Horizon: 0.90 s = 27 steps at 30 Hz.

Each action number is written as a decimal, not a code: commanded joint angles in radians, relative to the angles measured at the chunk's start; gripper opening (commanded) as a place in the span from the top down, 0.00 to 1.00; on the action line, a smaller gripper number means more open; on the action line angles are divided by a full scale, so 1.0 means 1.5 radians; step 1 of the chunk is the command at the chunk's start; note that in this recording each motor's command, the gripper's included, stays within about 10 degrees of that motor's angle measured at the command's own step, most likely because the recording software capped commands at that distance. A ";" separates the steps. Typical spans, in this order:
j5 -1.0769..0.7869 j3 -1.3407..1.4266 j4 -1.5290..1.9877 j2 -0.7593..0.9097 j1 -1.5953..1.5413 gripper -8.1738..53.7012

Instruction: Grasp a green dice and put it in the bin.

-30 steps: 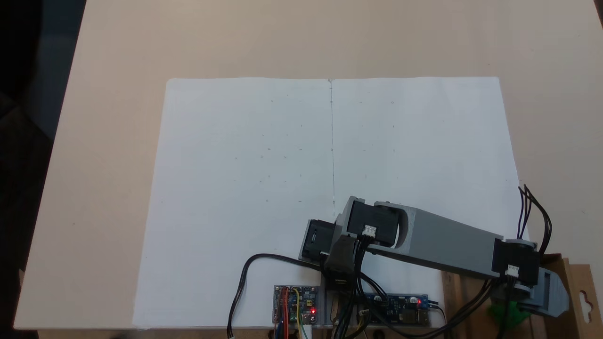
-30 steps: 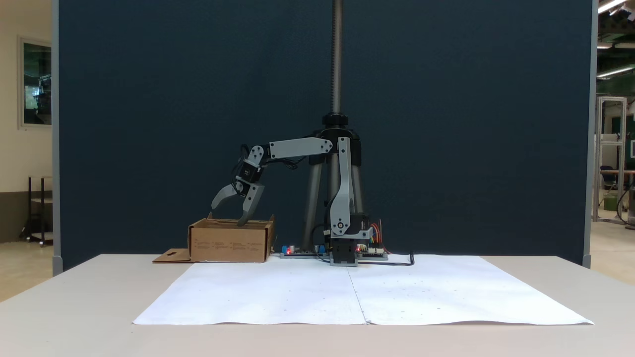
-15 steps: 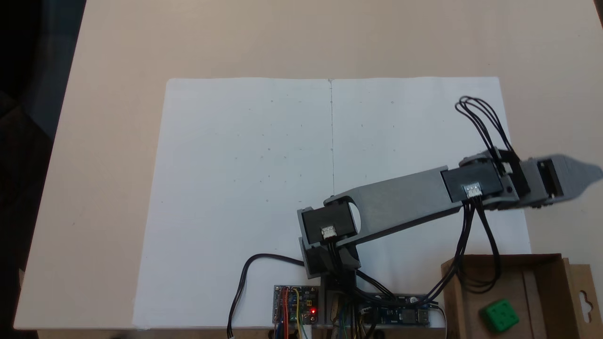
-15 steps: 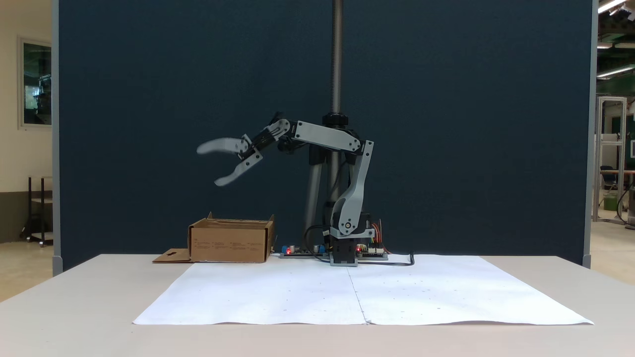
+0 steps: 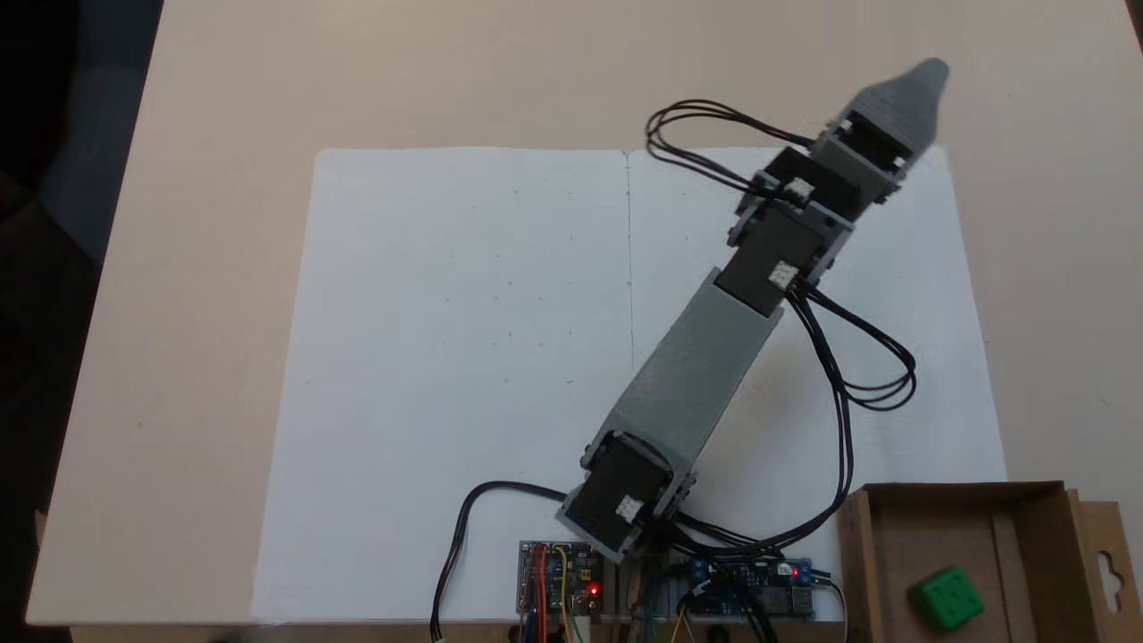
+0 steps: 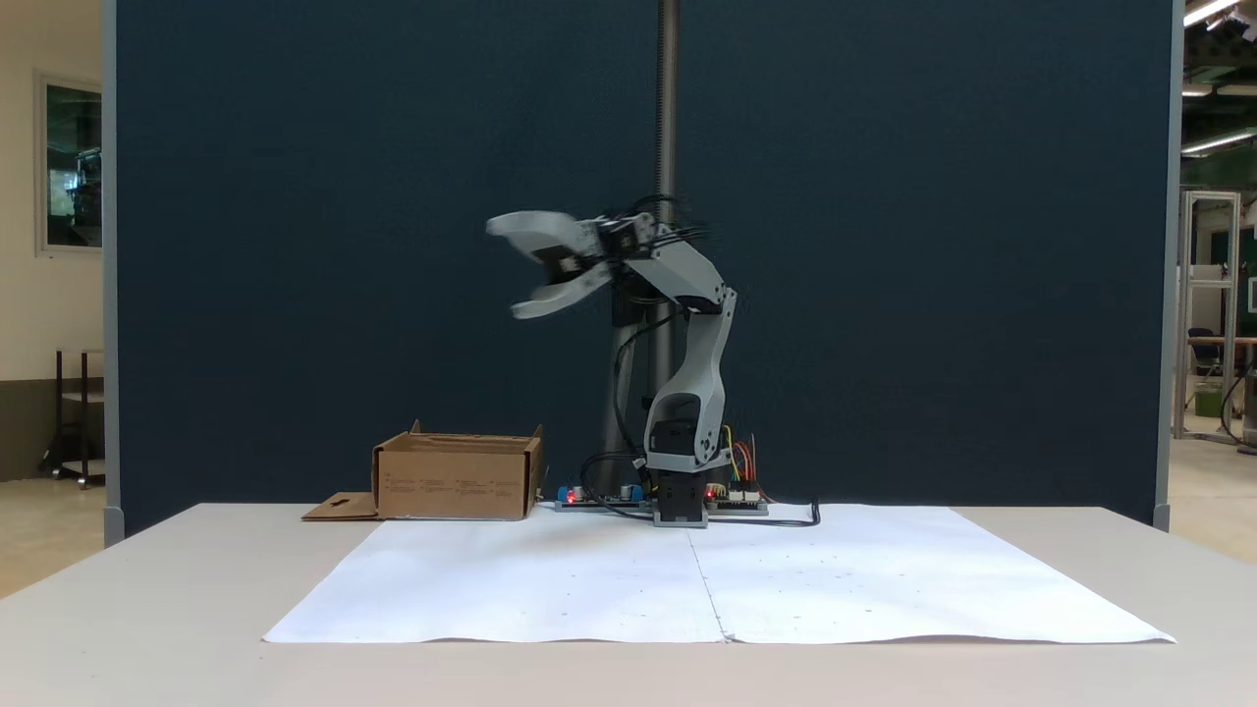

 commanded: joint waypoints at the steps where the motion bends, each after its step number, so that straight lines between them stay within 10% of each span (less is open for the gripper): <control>1: 0.046 -0.016 -0.053 0.037 -0.069 0.17; 27: -0.057 0.776 -0.420 0.269 -0.400 0.17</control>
